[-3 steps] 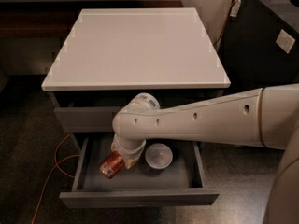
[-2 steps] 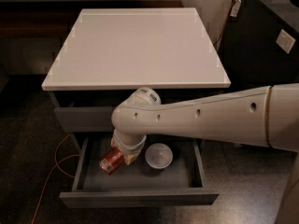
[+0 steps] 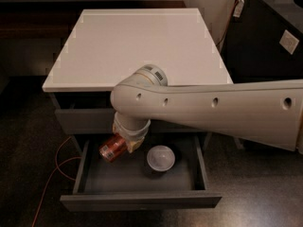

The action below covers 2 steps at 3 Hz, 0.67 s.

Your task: Pick coke can from middle drawer and place on counter

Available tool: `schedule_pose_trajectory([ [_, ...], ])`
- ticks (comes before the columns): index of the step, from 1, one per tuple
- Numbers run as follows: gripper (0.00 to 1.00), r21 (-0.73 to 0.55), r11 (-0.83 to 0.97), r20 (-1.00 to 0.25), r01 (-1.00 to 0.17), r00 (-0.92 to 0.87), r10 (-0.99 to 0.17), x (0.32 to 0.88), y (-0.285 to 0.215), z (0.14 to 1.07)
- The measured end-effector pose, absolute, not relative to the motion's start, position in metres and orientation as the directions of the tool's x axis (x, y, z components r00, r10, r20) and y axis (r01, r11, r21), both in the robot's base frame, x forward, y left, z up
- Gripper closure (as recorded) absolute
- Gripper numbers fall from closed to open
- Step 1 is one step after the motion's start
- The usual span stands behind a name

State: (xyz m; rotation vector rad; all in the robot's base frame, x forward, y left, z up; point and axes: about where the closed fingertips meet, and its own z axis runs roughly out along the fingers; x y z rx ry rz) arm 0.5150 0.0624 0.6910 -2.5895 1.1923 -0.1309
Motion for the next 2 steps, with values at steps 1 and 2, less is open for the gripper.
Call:
schedule_pose_trajectory([
  [1,1.0,-0.311,-0.612,-0.019,-0.727,0.649,-0.761,0.524,0.056,0.723],
  [2,1.0,-0.325,-0.607,-0.017,-0.725,0.646,-0.763,0.537,0.048,0.751],
])
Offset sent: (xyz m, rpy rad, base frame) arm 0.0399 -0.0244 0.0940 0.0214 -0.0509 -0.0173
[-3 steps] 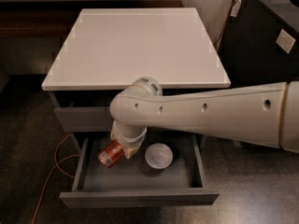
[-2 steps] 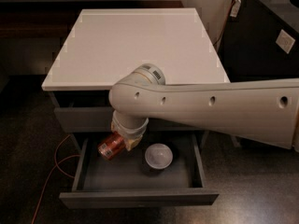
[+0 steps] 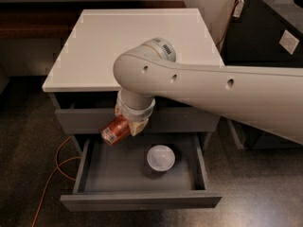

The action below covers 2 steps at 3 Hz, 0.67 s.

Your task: Pick coke can from middle drawer and place on counter

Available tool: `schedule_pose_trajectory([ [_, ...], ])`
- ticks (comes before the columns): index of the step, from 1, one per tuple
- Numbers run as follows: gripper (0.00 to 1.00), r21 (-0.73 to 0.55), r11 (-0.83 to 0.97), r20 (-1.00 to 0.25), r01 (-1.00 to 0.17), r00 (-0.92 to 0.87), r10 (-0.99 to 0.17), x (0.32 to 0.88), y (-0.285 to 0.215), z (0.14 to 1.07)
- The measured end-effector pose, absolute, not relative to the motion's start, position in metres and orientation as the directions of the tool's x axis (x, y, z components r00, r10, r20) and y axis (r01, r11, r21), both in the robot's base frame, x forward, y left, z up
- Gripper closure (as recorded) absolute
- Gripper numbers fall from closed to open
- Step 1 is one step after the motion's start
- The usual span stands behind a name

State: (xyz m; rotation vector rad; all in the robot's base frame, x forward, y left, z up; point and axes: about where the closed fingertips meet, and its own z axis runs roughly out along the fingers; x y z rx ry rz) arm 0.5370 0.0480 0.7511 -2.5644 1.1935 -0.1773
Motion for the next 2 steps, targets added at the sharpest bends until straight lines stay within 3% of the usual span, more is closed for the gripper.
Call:
schedule_pose_trajectory([
  [2,1.0,-0.361,-0.604,-0.012,-0.711,0.651,-0.759,0.56,0.038,0.798],
])
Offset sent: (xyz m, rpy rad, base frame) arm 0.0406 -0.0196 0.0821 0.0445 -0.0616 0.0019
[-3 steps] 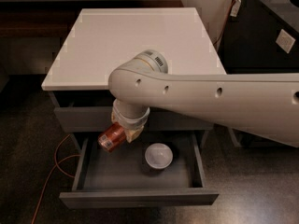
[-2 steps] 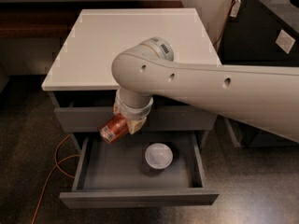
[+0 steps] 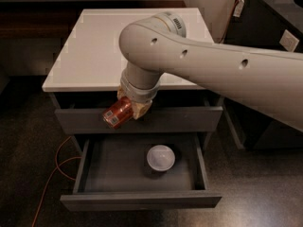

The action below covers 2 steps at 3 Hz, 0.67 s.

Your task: Pick coke can from middle drawer and place on counter

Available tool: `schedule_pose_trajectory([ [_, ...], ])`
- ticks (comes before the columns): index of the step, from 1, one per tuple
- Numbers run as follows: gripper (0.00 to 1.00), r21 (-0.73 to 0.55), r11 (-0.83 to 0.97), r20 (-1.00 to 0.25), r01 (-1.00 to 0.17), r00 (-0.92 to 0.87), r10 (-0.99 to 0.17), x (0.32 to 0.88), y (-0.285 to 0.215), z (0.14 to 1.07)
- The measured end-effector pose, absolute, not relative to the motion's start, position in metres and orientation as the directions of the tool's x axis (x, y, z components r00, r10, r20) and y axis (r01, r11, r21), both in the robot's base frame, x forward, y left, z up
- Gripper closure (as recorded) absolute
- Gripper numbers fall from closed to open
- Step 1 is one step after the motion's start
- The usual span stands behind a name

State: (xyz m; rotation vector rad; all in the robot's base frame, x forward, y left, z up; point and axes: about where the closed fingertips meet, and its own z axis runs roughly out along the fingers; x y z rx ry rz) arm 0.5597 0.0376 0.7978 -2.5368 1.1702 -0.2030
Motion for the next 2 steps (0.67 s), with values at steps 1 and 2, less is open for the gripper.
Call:
schedule_pose_trajectory([
  [1,1.0,-0.388,-0.603,0.0,-0.697,0.654,-0.757,0.565,0.033,0.823],
  [2,1.0,-0.437,-0.575,0.006,-0.692,0.637,-0.771,0.585,0.019,0.867],
])
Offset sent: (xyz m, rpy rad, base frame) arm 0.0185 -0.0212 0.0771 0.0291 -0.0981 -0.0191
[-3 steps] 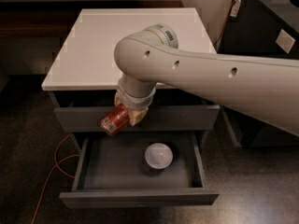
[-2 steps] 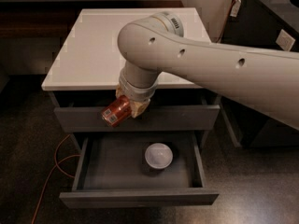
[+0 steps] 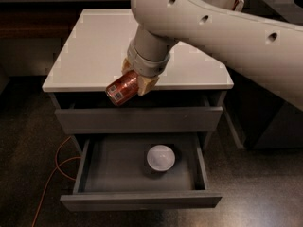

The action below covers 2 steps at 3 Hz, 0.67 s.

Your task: Pick coke can from middle drawer and place on counter

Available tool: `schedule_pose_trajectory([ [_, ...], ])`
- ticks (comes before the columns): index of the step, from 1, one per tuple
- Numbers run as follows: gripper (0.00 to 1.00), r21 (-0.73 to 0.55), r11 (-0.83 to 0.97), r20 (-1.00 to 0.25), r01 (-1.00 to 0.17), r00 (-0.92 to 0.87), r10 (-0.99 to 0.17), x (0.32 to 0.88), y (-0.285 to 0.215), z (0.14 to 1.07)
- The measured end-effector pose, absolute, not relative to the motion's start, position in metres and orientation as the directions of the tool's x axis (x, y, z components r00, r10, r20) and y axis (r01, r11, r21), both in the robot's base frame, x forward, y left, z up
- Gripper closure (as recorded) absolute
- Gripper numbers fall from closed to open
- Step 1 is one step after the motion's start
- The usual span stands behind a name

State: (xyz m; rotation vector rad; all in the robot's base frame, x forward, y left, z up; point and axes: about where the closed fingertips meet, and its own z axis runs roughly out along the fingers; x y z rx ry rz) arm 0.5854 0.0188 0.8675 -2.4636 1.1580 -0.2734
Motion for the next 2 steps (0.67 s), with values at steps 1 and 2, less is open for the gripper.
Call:
schedule_pose_trajectory([
  [1,1.0,-0.438,-0.57,0.005,-0.695,0.633,-0.774,0.586,0.018,0.869],
  [2,1.0,-0.465,-0.502,0.001,-0.729,0.567,-0.824,0.596,0.007,0.886],
])
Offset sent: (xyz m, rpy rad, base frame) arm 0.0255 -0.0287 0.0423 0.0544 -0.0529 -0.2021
